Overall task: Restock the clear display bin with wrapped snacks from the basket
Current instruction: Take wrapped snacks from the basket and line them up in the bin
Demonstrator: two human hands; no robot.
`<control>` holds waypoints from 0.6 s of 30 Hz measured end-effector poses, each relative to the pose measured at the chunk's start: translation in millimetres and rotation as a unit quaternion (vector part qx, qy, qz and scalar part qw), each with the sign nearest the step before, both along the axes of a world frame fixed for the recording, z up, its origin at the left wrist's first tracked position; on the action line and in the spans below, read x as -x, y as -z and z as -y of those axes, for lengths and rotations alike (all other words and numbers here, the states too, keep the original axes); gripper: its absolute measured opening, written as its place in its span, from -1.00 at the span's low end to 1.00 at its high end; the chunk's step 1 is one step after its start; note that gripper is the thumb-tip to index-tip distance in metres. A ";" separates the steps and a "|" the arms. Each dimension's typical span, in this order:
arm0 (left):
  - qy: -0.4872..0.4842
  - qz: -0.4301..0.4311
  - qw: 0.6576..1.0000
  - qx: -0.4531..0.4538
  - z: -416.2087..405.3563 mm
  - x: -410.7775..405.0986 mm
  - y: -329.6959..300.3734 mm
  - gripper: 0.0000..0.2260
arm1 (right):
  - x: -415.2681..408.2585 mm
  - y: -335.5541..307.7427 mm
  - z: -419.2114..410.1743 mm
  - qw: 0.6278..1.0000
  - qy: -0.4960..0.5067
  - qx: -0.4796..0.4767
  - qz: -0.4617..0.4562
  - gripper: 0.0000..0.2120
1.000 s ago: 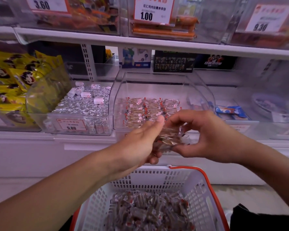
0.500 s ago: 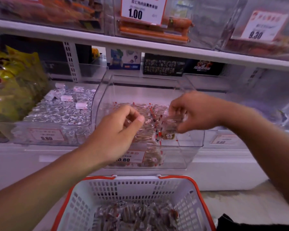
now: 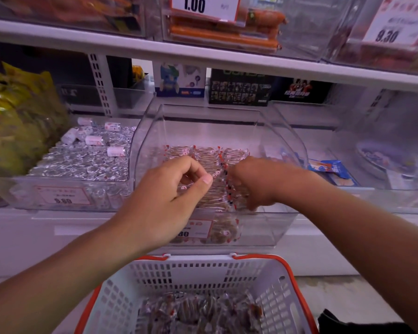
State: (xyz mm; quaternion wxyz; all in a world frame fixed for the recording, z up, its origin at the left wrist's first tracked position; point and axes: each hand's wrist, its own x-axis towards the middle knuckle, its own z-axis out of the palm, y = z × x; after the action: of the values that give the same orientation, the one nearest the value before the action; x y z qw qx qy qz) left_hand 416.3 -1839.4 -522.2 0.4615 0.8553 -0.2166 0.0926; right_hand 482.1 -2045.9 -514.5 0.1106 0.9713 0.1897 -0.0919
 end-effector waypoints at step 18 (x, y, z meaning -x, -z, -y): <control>0.223 0.396 0.872 -0.184 -27.4 33.4 37.2 -0.71 | 102.3 -32.2 -6.9 0.936 -0.173 -0.289 -0.104 -0.87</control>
State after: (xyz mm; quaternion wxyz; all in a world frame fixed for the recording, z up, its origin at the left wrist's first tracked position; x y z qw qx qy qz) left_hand 382.9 -1812.0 -559.4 0.1798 0.7453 -0.5791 0.2771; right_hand 379.8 -2039.0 -482.3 -0.1812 0.8985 0.3836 -0.1128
